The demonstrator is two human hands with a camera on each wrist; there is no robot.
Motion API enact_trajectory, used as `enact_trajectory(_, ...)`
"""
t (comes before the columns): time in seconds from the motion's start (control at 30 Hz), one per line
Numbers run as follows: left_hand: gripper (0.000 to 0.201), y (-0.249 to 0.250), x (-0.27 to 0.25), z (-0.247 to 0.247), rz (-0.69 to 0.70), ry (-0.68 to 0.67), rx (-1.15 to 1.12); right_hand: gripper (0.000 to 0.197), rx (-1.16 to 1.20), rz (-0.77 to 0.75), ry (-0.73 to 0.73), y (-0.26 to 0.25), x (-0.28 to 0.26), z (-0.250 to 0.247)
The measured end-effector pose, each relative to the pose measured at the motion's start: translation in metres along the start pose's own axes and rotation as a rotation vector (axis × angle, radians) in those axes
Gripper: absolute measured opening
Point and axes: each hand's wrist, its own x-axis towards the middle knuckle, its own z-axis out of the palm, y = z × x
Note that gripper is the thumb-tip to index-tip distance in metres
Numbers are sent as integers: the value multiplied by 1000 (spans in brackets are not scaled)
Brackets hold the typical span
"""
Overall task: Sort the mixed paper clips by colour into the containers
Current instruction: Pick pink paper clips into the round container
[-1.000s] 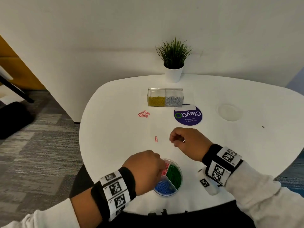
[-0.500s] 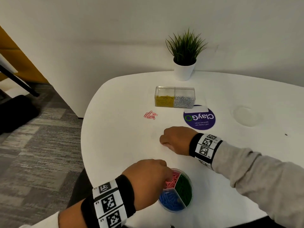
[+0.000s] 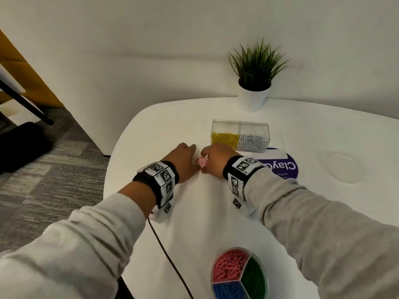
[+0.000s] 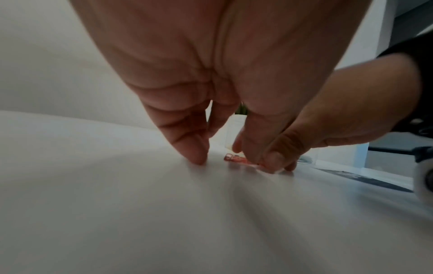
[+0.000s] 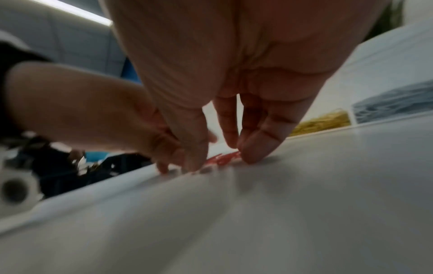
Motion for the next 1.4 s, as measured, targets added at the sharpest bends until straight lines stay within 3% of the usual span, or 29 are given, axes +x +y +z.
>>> enact_trajectory(0.1,22,8,10,1,72,-30,94,21,-79,-73,10,-5,-1,4)
enact_trajectory(0.2,22,9,8,2,77,7,115,25,-90,-68,17,2,-10,2)
enact_trajectory(0.37,18,10,-7,4,83,15,191,15,-112,-31,-5,20,-26,-4)
enact_trajectory(0.53,15,12,-26,3,57,-3,221,9,42,62,-43,35,-45,-3)
enact_trajectory(0.7,9,1,-54,0,-15,-66,53,18,155,88,-64,45,-71,0)
enact_trajectory(0.8,5,7,-82,-8,-44,33,-349,13,309,29,13,39,-102,-7)
enact_trajectory(0.9,12,31,-128,-13,72,62,-605,15,598,-70,47,16,-151,-15)
enact_trajectory(1.03,20,58,-184,9,292,63,-574,15,623,-191,17,-9,-207,-9)
enact_trajectory(1.17,9,63,-203,32,420,110,-400,13,543,-158,16,-7,-225,4)
enact_trajectory(1.23,16,62,-204,37,545,141,-236,14,614,-123,26,-3,-228,4)
enact_trajectory(1.33,43,66,-206,36,658,91,-5,14,742,-72,40,3,-225,-4)
enact_trajectory(1.4,39,68,-208,34,663,68,46,14,750,-42,56,11,-215,-9)
